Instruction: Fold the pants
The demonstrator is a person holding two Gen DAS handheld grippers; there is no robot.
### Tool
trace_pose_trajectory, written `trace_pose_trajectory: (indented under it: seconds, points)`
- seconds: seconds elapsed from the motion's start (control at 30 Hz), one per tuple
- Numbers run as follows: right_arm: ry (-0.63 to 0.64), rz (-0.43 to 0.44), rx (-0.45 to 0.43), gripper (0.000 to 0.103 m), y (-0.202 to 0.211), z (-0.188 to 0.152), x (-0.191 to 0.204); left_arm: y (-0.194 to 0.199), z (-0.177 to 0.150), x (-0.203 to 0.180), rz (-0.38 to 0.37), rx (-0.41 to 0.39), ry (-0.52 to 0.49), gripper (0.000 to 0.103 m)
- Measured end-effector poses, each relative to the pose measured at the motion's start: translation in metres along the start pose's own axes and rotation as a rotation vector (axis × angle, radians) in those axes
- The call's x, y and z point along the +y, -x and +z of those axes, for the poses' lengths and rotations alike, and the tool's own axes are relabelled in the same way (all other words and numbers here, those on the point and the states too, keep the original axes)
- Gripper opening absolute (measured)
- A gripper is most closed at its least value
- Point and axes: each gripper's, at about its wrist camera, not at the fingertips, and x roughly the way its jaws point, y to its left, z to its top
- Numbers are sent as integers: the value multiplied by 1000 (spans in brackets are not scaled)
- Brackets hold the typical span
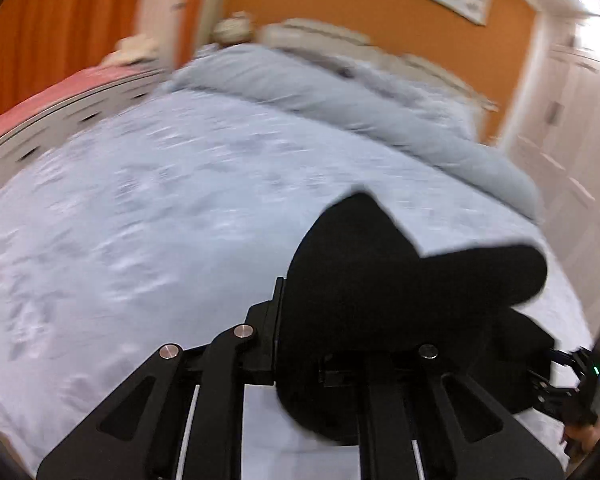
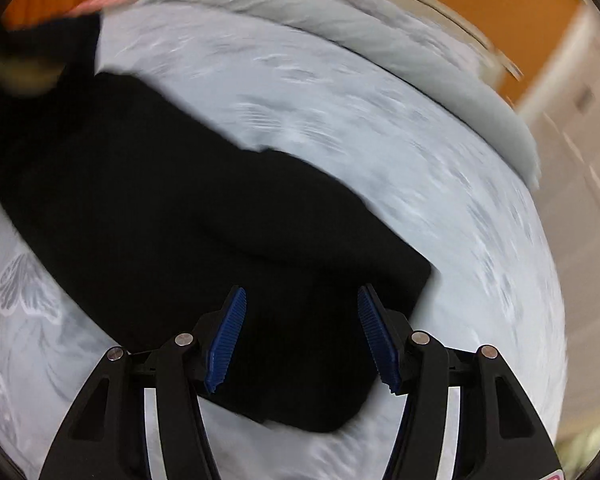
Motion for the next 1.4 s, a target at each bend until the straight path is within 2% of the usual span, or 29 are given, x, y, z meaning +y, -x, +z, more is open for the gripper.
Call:
trace_pose_trajectory:
  seconds: [0.1, 0.17, 0.2, 0.23, 0.3, 0.43, 0.53, 0.6, 0.63, 0.67, 0.7, 0.73, 0.8, 0.87, 0.9, 1.0, 1.07, 1.13, 1.23, 1.3, 1.37, 1.4]
  points:
    - [42, -13, -2, 57, -19, 20, 28, -17, -10, 44, 52, 64, 61, 12]
    - [-12, 10, 27, 51, -38, 30, 25, -29, -18, 57, 70, 99, 77, 12]
    - [-63, 54, 37, 29, -40, 34, 21, -36, -23, 63, 83, 116, 83, 12]
    - [-135, 83, 57, 14, -40, 40, 11, -40, -26, 66, 87, 122, 85, 13]
    - [-218, 148, 54, 8, -26, 48, 4, -38, -32, 71, 78, 123, 98, 14]
    - [-318, 362, -39, 8, 25, 69, 15, -38, -36, 80, 40, 120, 118, 15]
    - [-302, 517, -63, 8, 40, 86, 57, -40, -42, 86, 26, 124, 136, 15]
    - [-233, 575, -16, 13, 26, 89, 95, -43, -44, 90, 21, 129, 149, 16]
    - [-185, 551, 20, 20, 15, 87, 116, -44, -46, 91, 19, 133, 156, 16]
    - [-124, 473, 44, 25, 2, 83, 137, -44, -47, 92, 15, 138, 161, 16]
    - [-93, 426, 12, 30, 3, 79, 148, -44, -48, 93, 10, 147, 163, 16]
    - [-77, 369, -39, 40, 14, 75, 152, -43, -49, 92, 9, 151, 160, 17]
    - [-87, 325, -78, 57, 34, 69, 148, -41, -50, 91, 0, 154, 136, 17]
    - [-146, 367, -149, 58, 57, 61, 129, -40, -49, 90, -6, 148, 128, 17]
    - [-175, 368, -155, 58, 62, 54, 120, -40, -49, 91, -10, 146, 132, 17]
    - [-270, 340, -82, 58, 57, 39, 96, -42, -48, 92, -15, 143, 150, 17]
    - [-334, 396, -27, 58, 46, 38, 88, -41, -47, 91, -13, 141, 155, 17]
    - [-395, 457, -8, 58, 35, 47, 86, -38, -47, 90, -17, 138, 158, 17]
    - [-358, 483, -29, 58, 26, 66, 101, -35, -48, 87, -12, 132, 147, 18]
    - [-321, 488, 57, 58, 7, 82, 117, -36, -49, 86, -4, 137, 138, 18]
    - [-428, 678, 94, 60, 3, 97, 129, -36, -51, 86, -1, 141, 132, 18]
    - [-468, 761, 103, 65, 2, 105, 133, -37, -52, 87, -3, 142, 131, 18]
